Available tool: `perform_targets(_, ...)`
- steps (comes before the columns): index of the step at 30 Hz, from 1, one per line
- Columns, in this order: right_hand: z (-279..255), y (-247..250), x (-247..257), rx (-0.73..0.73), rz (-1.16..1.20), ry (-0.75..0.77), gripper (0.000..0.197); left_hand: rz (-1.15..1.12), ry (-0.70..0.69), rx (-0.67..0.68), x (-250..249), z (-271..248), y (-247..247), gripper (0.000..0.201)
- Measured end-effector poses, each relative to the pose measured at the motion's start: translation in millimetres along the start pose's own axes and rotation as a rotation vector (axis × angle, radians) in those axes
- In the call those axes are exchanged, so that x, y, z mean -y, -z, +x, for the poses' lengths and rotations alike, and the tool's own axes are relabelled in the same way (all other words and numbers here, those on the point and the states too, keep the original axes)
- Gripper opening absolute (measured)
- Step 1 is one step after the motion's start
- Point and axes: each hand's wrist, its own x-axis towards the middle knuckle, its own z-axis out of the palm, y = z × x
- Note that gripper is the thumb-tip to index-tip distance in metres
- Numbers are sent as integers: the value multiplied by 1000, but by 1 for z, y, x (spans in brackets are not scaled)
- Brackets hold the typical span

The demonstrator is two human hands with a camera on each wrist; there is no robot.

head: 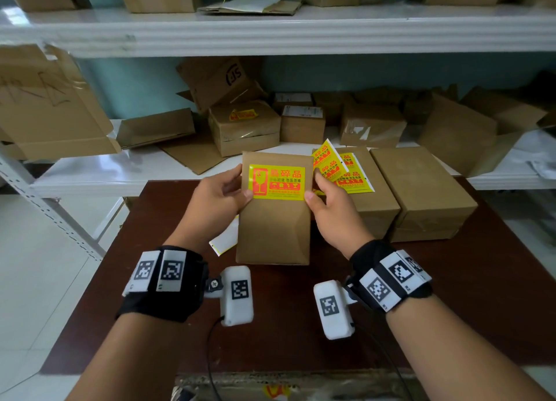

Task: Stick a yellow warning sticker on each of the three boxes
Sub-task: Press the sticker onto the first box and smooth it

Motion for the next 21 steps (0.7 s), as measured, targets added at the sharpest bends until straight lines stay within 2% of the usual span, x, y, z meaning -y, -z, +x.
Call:
perform_targets(4, -3, -3, 11, 52, 273, -50, 67, -48, -1, -153, -2, 3, 9, 43)
perform_targets(6, -3, -4, 16, 73, 335, -36, 69, -43, 22, -240, 2, 8, 17, 33)
perform_targets(9, -1, 4, 17, 27, 242, 10, 56, -48, 72, -362, 20, 21, 36, 38)
perform_targets(12, 3, 17, 12, -111, 77, 39, 36, 75, 121, -474, 25, 23, 54, 37)
perform_targets(16, 8, 26, 4, -229, -7, 42, 28, 173, 173, -548, 29, 20, 66, 33)
perform_targets(18, 7, 23, 2, -202, 8, 29, 25, 181, 189, -554, 31, 20, 67, 35)
perform_targets(21, 0, 7, 4, -5, 93, -45, 26, 151, 221, -513, 33, 23, 60, 36)
